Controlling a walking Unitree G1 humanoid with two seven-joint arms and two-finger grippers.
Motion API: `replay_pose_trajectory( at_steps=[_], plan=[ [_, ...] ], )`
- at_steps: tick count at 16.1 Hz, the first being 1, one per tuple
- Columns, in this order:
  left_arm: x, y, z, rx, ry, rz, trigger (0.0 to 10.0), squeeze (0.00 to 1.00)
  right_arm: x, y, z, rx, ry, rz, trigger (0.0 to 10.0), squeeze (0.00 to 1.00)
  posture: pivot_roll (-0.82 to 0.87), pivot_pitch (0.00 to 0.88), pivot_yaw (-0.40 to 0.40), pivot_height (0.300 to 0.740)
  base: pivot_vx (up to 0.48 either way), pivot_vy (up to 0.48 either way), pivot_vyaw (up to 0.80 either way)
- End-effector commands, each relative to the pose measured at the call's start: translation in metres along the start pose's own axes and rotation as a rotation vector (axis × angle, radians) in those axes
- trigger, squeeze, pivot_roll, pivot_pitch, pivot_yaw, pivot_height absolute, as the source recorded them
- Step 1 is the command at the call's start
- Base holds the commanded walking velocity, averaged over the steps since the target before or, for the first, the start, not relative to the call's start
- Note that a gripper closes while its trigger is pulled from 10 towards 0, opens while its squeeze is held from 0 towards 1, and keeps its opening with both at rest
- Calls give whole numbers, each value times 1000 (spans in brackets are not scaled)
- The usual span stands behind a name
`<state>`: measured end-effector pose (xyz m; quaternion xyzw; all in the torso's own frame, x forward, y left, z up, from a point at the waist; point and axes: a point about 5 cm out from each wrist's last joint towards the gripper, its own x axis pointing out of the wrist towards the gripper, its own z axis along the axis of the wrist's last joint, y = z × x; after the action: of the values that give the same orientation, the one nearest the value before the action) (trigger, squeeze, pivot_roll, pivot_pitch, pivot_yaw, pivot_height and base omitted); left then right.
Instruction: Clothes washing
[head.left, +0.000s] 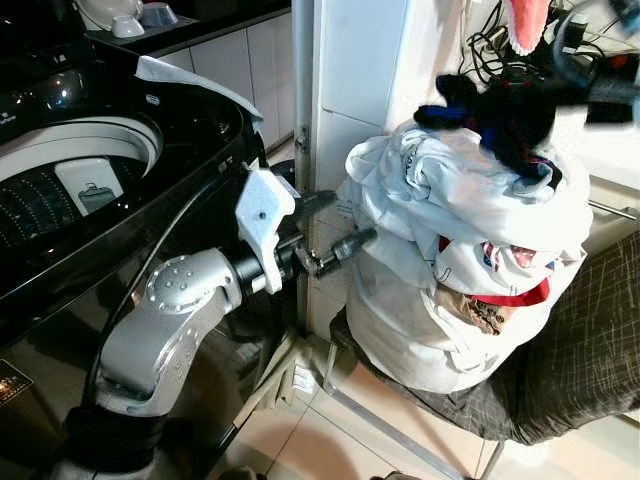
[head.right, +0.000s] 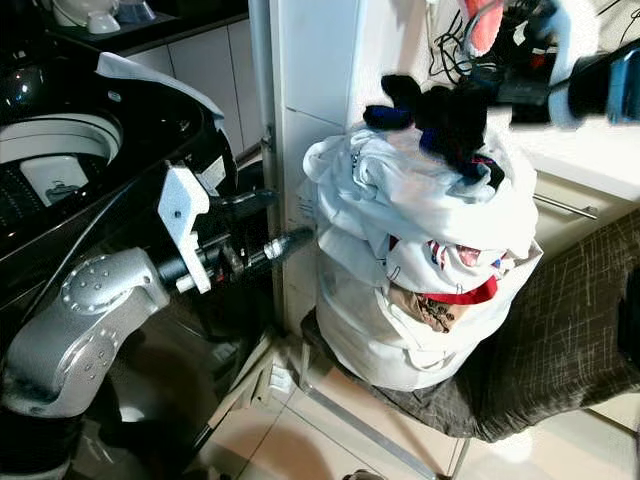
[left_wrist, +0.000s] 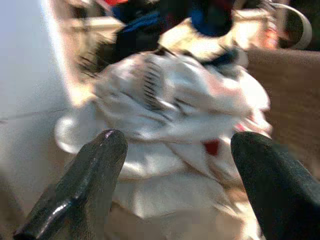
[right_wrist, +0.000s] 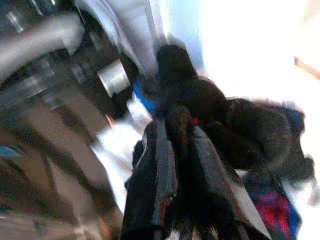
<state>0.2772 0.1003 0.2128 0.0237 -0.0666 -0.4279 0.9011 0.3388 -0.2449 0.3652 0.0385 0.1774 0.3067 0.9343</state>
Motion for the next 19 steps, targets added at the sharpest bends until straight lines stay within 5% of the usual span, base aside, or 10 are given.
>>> replay_pose_trajectory(
  at_steps=[1, 3, 4, 5, 7, 8, 10, 14, 19],
  plan=[
    [3, 20, 16, 31, -70, 139, 10000, 0, -8, 11, 20, -155, -178, -17, 0, 0, -66, 0, 11, 740, 0, 0, 0],
    [11, 36, 30, -46, -157, 270, 10000, 0, 0, 22, 1, -300, -223, -52, 0, 0, -58, 0, 34, 740, 0, 0, 0],
    [14, 37, 35, -60, -200, 282, 10000, 714, 4, 24, -9, -293, -232, -51, 0, 0, -57, 0, 44, 740, 0, 0, 0],
    [18, 38, 41, -66, -244, 312, 10000, 1000, 10, 29, -22, -262, -289, -40, 0, 0, -62, 0, 59, 740, 0, 0, 0],
    [24, 33, 47, -140, -299, 308, 10000, 1000, 11, 47, -30, -272, -474, 30, 0, 0, -68, 0, 71, 740, 0, 0, 0],
    [31, 23, 52, -245, -347, 234, 10000, 1000, 16, 70, -40, -302, -593, 66, 0, 0, -78, 0, 75, 740, 0, 0, 0],
    [34, 13, 53, -329, -364, 141, 10000, 1000, 18, 84, -47, -327, -679, 62, 0, 0, -84, 0, 76, 740, 0, 0, 0],
    [29, 0, 55, -586, -459, 12, 10000, 1000, 29, 116, -71, -286, -748, 89, 0, 0, -86, 0, 67, 740, 0, 0, 0],
    [19, -5, 63, -748, -565, -77, 10000, 1000, 36, 129, -89, -263, -754, 79, 0, 0, -84, 0, 66, 740, 0, 0, 0]
  ],
)
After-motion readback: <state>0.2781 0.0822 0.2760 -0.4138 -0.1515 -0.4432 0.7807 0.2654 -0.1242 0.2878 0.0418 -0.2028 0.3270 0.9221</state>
